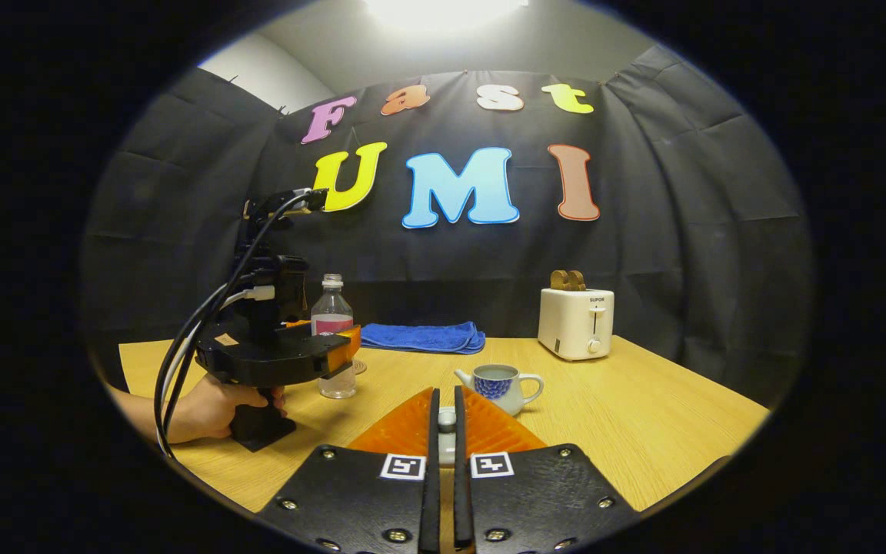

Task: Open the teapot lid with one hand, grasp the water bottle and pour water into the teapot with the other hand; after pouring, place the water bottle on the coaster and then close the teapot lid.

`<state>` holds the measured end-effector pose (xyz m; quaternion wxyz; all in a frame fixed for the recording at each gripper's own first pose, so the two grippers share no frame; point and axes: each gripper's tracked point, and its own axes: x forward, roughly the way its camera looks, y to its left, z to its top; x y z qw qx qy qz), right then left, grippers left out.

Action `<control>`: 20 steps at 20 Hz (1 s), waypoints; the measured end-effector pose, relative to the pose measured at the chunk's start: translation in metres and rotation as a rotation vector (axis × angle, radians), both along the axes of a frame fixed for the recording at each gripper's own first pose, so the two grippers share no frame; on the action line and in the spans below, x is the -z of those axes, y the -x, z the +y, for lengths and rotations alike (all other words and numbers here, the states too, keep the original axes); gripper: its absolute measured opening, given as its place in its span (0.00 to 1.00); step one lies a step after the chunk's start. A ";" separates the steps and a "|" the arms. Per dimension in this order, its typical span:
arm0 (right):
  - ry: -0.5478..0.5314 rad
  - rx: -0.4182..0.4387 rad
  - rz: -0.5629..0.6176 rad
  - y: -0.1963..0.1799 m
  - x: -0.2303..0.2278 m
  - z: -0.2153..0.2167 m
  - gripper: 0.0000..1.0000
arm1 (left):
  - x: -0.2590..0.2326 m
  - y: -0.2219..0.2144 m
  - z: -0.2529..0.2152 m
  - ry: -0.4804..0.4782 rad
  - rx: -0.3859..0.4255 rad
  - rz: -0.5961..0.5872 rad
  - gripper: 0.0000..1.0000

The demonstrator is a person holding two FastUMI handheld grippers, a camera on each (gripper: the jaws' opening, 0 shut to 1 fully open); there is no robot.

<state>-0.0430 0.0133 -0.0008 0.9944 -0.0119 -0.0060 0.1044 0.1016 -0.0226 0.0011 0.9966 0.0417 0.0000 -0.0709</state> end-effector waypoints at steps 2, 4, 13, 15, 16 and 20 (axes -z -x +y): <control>-0.022 -0.008 0.037 0.002 0.005 0.000 0.07 | -0.001 0.005 -0.009 -0.084 0.015 -0.015 0.84; -0.025 -0.004 0.046 0.007 0.006 -0.001 0.07 | -0.001 0.010 -0.024 -0.183 0.046 -0.030 0.84; -0.018 0.004 0.054 0.018 0.008 -0.009 0.07 | -0.002 0.019 -0.049 -0.352 0.106 -0.075 0.84; -0.023 0.004 0.060 0.018 0.008 -0.010 0.07 | -0.007 0.018 -0.048 -0.376 0.100 -0.084 0.84; -0.025 0.003 0.063 0.019 0.009 -0.010 0.07 | -0.009 0.018 -0.046 -0.397 0.097 -0.093 0.84; -0.023 0.008 0.072 0.024 0.011 -0.012 0.07 | -0.015 0.014 -0.051 -0.548 0.098 -0.120 0.84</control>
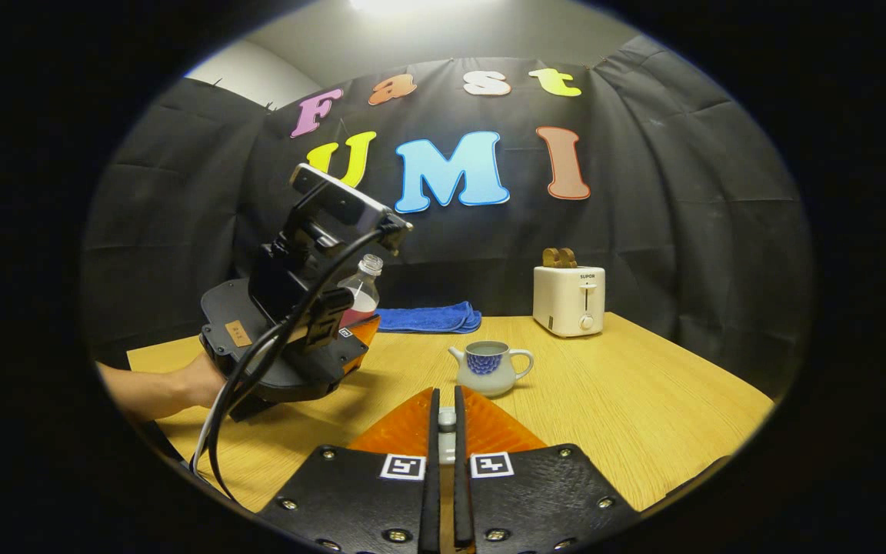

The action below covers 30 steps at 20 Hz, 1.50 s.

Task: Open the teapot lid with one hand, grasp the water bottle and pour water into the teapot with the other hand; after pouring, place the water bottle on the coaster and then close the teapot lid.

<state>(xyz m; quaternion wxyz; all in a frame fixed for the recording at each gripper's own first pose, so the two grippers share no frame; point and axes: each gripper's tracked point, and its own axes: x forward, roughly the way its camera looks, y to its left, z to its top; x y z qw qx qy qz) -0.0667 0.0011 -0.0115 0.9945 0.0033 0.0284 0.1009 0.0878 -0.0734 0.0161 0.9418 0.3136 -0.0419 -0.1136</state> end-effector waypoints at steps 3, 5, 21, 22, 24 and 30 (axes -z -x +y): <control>0.011 0.001 0.026 0.006 0.005 -0.002 0.07 | 0.006 -0.005 -0.016 -0.111 0.045 0.015 0.85; 0.011 0.003 0.040 0.012 0.005 -0.007 0.07 | 0.008 -0.010 -0.024 -0.181 0.068 0.010 0.85; -0.007 0.018 0.104 0.027 0.025 -0.026 0.07 | 0.035 -0.018 -0.069 -0.601 0.150 -0.014 0.84; -0.004 0.022 0.102 0.028 0.025 -0.028 0.07 | 0.037 -0.019 -0.070 -0.622 0.153 -0.014 0.84; -0.003 0.025 0.102 0.028 0.026 -0.030 0.07 | 0.037 -0.019 -0.073 -0.663 0.158 -0.014 0.84; -0.012 0.023 0.115 0.029 0.029 -0.033 0.07 | 0.041 -0.015 -0.086 -0.786 0.175 -0.032 0.84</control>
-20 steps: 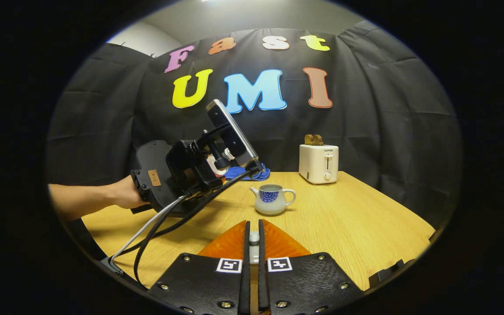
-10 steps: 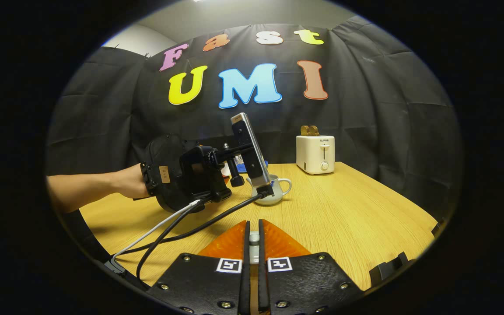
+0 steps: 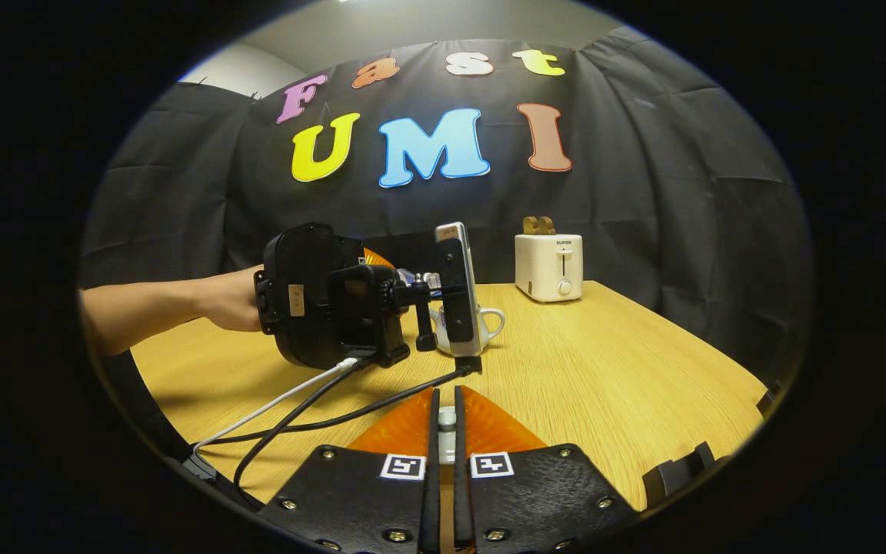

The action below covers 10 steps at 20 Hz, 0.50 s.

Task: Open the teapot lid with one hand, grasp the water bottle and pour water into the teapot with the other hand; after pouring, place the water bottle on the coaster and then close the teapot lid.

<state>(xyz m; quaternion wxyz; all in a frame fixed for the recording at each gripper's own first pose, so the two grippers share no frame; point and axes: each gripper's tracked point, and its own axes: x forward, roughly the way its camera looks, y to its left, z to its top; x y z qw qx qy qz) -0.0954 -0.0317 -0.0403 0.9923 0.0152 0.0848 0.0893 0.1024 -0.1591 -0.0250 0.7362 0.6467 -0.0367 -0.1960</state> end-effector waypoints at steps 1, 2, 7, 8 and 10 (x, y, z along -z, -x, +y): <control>-0.002 0.000 0.000 0.001 0.000 0.000 0.07 | 0.000 0.000 -0.002 -0.017 0.004 -0.005 0.84; -0.001 0.001 -0.001 0.001 0.000 0.000 0.07 | 0.002 0.000 -0.004 -0.023 0.010 -0.002 0.84; -0.006 0.004 0.006 0.000 0.001 -0.002 0.07 | -0.001 -0.005 -0.009 -0.111 0.020 -0.025 0.84; -0.008 0.003 0.005 0.000 0.001 -0.002 0.07 | -0.002 -0.006 -0.011 -0.126 0.023 -0.032 0.84; -0.003 0.001 0.008 0.000 0.002 -0.001 0.07 | -0.001 -0.006 -0.012 -0.158 0.027 -0.035 0.84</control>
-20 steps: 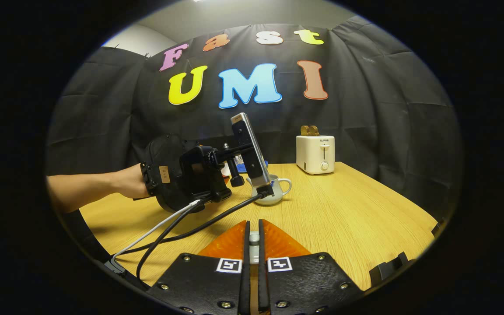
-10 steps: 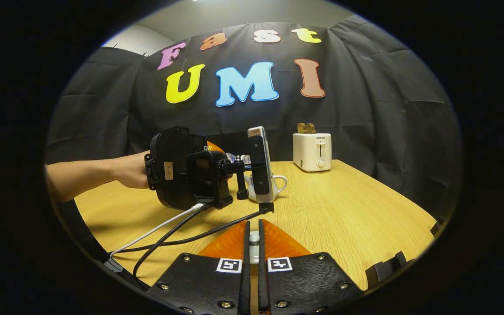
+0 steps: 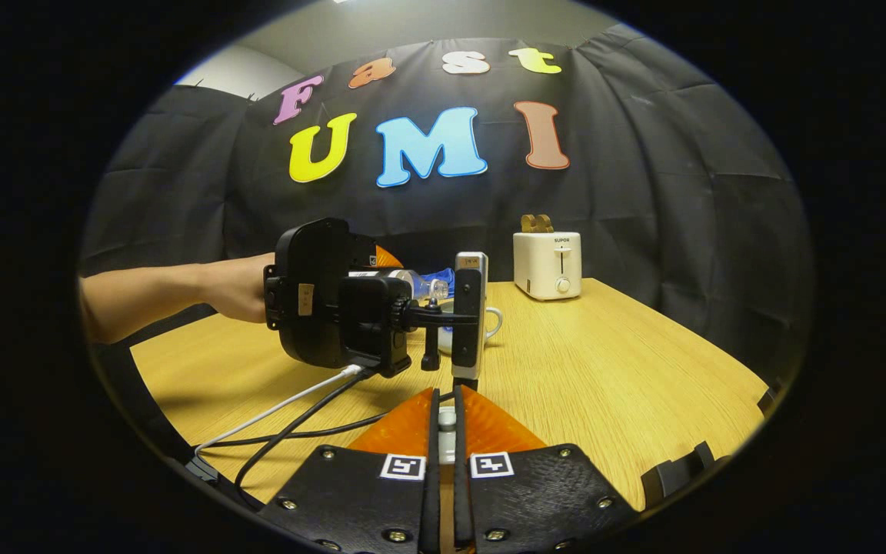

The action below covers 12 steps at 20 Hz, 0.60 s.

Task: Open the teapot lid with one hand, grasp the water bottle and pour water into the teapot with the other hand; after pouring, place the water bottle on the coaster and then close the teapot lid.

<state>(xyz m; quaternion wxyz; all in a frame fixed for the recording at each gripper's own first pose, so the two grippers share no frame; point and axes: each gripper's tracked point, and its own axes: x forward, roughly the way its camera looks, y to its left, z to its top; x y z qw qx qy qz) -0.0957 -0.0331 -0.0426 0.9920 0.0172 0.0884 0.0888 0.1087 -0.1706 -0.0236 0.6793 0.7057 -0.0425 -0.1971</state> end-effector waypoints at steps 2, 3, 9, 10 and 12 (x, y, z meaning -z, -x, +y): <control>-0.003 -0.001 0.005 -0.001 0.000 0.000 0.07 | 0.002 0.001 0.001 -0.031 0.001 -0.002 0.84; -0.004 -0.001 0.006 -0.001 0.000 0.000 0.07 | 0.002 0.002 0.001 -0.048 0.004 -0.003 0.84; -0.005 -0.001 0.004 0.000 -0.001 0.000 0.07 | -0.004 0.004 0.003 -0.135 0.011 -0.023 0.84; -0.005 0.000 0.003 0.000 0.000 -0.001 0.07 | -0.005 0.002 0.003 -0.150 0.010 -0.026 0.84; -0.008 -0.001 0.002 0.000 -0.002 -0.001 0.07 | -0.002 0.000 0.005 -0.180 0.002 -0.019 0.84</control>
